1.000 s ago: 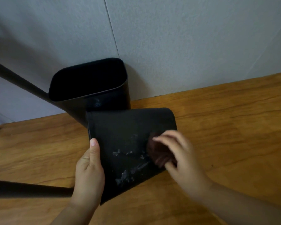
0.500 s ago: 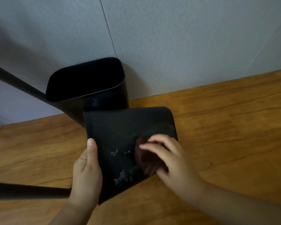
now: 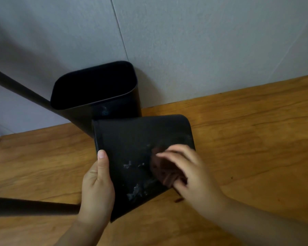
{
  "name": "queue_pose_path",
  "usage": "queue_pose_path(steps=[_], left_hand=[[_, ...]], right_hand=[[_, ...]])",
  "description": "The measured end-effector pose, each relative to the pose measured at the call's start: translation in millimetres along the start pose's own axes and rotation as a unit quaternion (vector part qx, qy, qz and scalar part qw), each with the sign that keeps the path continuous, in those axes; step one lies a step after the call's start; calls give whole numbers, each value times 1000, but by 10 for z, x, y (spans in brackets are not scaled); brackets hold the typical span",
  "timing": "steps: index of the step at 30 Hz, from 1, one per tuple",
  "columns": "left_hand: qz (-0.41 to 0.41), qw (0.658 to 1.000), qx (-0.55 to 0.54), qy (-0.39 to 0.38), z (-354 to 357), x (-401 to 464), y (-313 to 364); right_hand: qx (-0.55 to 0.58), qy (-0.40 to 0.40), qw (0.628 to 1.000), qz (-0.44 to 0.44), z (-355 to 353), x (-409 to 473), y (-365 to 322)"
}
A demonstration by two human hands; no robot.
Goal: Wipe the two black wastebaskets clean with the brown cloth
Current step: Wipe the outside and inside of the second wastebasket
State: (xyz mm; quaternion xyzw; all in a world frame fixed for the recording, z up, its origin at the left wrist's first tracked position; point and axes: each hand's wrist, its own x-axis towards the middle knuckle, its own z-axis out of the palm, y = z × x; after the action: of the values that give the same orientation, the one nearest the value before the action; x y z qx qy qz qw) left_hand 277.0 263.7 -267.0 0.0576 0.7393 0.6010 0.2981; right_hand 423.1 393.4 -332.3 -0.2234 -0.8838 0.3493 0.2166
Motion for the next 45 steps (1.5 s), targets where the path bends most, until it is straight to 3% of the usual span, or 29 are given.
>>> queue_pose_path(steps=[2,4,6,11,17,19,24,30,32,37,42,45], left_hand=[[1,1000,-5,-3,-23,4,-20],[2,1000,-6,-9,-6,-7,-26],[11,1000,-8,-10,39,-20,-12],[4,1000,-6,-10,40,-15,-3],[6,1000,-2,-3,4,-4,-27],[16,1000,-3,-7,39,-14,-16],[26,1000,12,-2,7,-8,-35],[20,1000,-4,-5,9,-11,-33],[23,1000,-5,-7,37,-15,-20],[29,1000,11,-3,16,-2,-34],[20,1000,-1,-6,11,-21,-24],[30,999,5,-15,47,-27,-12]], right_hand=[[18,58,993,103,-61,23,136],[18,109,982,150,-84,78,152],[29,109,986,120,-44,131,-1],[-10,-29,997,-70,59,38,-288],[30,93,989,110,-28,94,36],[40,98,991,83,15,156,-107],[3,-37,997,-62,81,45,-287],[45,90,988,119,-2,66,-16],[59,86,990,90,43,107,-176],[20,-36,997,-63,87,45,-411],[52,71,993,84,24,118,-160],[42,60,996,47,86,173,-394]])
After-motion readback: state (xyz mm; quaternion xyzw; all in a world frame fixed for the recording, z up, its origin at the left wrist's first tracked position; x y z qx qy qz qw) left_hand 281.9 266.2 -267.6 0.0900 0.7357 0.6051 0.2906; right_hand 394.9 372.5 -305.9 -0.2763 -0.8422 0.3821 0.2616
